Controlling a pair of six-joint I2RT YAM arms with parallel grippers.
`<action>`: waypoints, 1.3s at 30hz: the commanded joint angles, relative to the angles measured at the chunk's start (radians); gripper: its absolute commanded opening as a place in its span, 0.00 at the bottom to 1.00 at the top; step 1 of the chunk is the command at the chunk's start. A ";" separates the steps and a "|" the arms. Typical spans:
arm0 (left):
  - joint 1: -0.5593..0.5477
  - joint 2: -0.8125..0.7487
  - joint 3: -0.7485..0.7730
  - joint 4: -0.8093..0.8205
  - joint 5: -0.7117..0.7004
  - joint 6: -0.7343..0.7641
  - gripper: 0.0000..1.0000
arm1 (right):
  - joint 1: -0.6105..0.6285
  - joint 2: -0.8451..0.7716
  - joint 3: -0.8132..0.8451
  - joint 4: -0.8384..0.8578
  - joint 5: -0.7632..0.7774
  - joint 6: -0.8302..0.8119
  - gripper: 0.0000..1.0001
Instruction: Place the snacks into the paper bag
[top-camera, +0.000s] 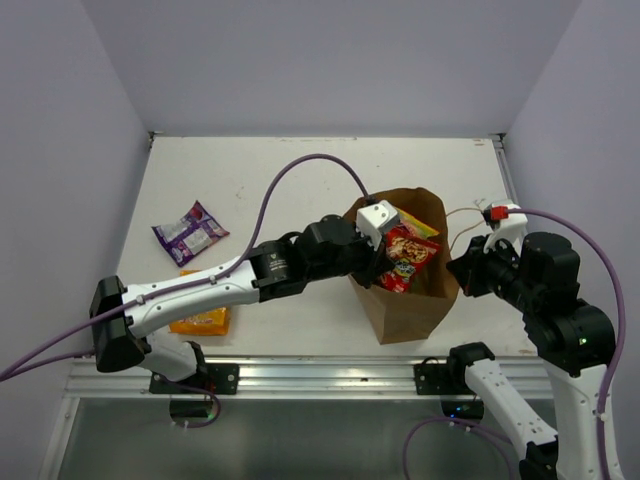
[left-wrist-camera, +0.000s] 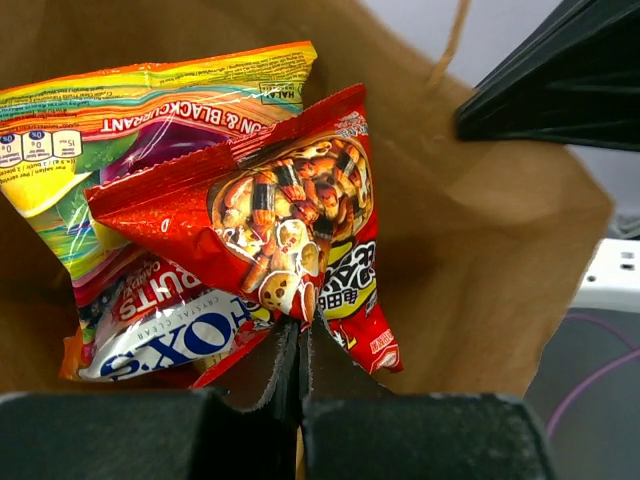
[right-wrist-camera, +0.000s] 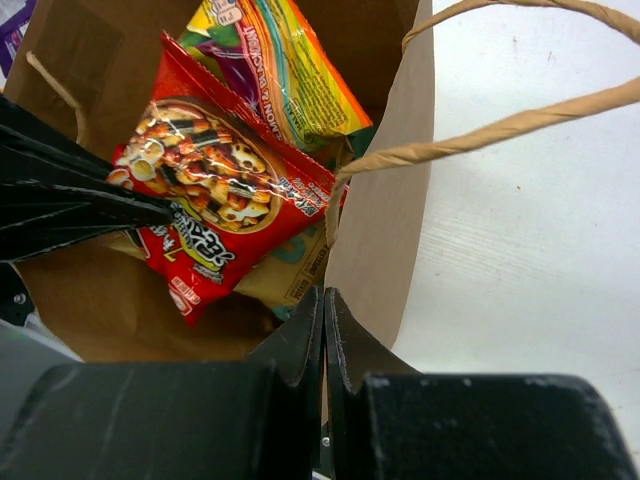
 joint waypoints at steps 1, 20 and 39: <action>0.001 0.024 -0.028 -0.108 -0.067 -0.035 0.00 | 0.008 0.006 0.043 0.008 -0.001 -0.012 0.00; -0.025 -0.428 -0.072 0.045 -0.861 0.113 0.84 | 0.014 -0.011 0.036 0.011 -0.007 -0.012 0.00; 1.024 -0.170 -0.577 0.051 -0.333 -0.101 1.00 | 0.034 -0.027 0.028 0.013 -0.001 -0.015 0.00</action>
